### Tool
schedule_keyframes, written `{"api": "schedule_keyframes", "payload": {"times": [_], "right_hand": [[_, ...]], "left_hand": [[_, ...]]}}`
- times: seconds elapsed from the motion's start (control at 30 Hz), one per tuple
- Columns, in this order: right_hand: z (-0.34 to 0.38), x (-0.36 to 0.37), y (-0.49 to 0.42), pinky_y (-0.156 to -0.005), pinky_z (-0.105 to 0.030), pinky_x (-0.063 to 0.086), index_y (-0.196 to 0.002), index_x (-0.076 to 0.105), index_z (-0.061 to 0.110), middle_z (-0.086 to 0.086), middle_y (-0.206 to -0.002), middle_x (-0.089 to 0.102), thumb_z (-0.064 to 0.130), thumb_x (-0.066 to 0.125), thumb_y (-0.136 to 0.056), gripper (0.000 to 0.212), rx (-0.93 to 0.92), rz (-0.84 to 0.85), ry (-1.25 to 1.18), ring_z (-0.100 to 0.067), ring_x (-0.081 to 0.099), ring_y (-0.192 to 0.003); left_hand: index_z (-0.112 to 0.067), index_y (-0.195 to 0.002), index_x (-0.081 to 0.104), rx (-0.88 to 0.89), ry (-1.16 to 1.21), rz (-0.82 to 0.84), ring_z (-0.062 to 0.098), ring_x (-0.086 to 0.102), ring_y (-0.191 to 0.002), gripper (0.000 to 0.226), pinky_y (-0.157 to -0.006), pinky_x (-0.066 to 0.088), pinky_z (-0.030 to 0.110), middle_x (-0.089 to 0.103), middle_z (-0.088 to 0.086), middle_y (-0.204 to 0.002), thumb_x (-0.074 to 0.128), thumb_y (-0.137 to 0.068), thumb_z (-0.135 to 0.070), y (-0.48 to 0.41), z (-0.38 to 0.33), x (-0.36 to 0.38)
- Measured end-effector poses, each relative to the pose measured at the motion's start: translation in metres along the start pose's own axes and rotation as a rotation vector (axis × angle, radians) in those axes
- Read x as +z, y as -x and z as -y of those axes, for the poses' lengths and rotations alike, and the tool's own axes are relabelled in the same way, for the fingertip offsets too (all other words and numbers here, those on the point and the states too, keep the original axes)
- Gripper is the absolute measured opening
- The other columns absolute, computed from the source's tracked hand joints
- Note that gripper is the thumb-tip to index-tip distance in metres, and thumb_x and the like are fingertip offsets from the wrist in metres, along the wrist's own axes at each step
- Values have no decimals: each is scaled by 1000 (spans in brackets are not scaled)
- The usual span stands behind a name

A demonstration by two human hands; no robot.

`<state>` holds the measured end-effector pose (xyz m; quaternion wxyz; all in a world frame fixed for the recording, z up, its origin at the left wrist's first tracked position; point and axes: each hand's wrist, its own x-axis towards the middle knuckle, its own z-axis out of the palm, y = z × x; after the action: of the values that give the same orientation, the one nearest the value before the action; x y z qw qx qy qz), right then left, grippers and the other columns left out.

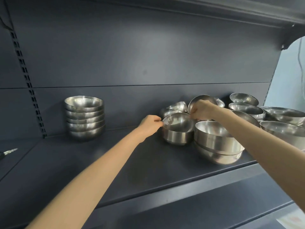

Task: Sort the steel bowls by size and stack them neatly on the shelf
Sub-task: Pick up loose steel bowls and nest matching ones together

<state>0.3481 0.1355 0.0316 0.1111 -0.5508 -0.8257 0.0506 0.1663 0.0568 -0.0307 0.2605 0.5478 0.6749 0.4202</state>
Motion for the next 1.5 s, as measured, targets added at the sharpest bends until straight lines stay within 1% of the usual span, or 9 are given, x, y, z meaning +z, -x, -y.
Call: {"api": "schedule_keyframes", "payload": {"times": [0.1, 0.23, 0.37, 0.6, 0.83, 1.0, 1.17, 1.33, 1.5], "right_hand": [[3, 4, -4, -75, -26, 44, -110, 67, 0, -12, -96, 62, 15, 51, -92, 29, 23, 10, 44, -26, 58, -91], [-1, 7, -11, -61, -23, 41, -106, 68, 2, -7, -86, 56, 10, 50, -91, 25, 45, 5, 90, -23, 52, -82], [-4, 9, -16, -49, -21, 34, -75, 59, 9, -2, -71, 51, 7, 51, -88, 15, 61, -15, 80, -24, 52, -74], [-8, 7, -15, -48, -22, 35, -53, 53, 13, -5, -56, 50, 8, 61, -80, 29, 66, -48, -54, -23, 48, -59], [-10, 2, -19, -35, -15, 33, -49, 45, 12, -2, -42, 47, 5, 49, -83, 34, 63, -144, -133, -20, 55, -42], [-11, -4, -17, -35, -7, 37, -87, 67, 6, -12, -73, 60, 5, 47, -87, 20, 78, -155, -304, -5, 51, -26], [-12, -16, -17, -44, -19, 53, -93, 67, 5, -10, -76, 60, 0, 52, -89, 16, 130, -162, -543, -21, 61, -50], [2, -28, -17, -60, -30, 59, -89, 62, 7, -10, -75, 62, 13, 56, -94, 10, 62, -127, -831, -19, 63, -57], [26, -46, 1, -94, -32, 51, -106, 63, 12, -4, -113, 67, 59, 56, -82, 53, -211, 169, -976, -18, 67, -102]], "left_hand": [[-21, -98, 64, 21, 21, 2, 21, 56, -95, 9, -102, 47, 40, 62, 6, -104, 57, -94, -17, -5, 1, 2], [-11, -130, 57, 31, 23, 21, 18, 56, -110, 35, -93, 50, 30, 59, 3, -122, 55, -96, -17, -12, 3, 4], [-12, -125, 61, 26, 48, 15, 20, 59, -109, 30, -90, 52, 30, 62, 4, -116, 55, -96, -14, -18, 5, 5], [-15, -115, 65, 53, 62, -2, 20, 61, -99, 23, -94, 53, 36, 66, 5, -111, 56, -94, -11, -25, 4, 9], [-14, -116, 65, 120, 29, -43, 19, 59, -108, 24, -94, 46, 30, 67, 3, -113, 53, -95, -14, -30, -1, 9], [-26, -118, 56, 255, 234, 16, 5, 60, -100, 23, -103, 46, 35, 64, -12, -108, 58, -95, -30, -19, -11, 1], [-23, -151, 25, 339, 175, 132, 4, 50, -124, 102, -110, 38, 32, 60, -25, -116, 83, -68, -42, -21, -9, -7], [-21, -127, 51, 421, 204, -13, 0, 61, -105, 61, -99, 45, 24, 69, -17, -98, 82, -74, -26, -20, -16, -24], [-20, -118, 51, 433, 287, -142, -9, 60, -97, 53, -90, 46, 14, 68, -25, -89, 81, -74, -21, -18, -22, -56]]}}
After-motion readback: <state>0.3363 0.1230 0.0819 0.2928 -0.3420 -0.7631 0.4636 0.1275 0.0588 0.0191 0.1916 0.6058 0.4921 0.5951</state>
